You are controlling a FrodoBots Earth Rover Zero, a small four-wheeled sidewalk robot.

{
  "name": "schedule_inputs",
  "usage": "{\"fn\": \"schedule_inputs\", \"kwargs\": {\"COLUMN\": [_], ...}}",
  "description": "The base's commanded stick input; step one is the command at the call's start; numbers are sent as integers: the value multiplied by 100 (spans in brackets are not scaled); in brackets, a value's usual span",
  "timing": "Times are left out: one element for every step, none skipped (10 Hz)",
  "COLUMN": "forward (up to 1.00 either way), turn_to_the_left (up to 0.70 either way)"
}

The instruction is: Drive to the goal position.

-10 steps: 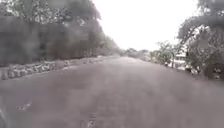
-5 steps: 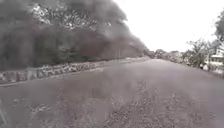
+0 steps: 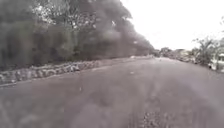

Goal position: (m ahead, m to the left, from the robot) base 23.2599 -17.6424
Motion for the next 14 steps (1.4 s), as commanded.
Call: {"fn": "schedule_inputs", "kwargs": {"forward": [70,70,70,70,70,0,0,0,0,0,0,0,0,0], "turn_to_the_left": [-1,-13,-24,-27,-27,-38,-19,0,0,0,-45,-45,-45,-45]}}
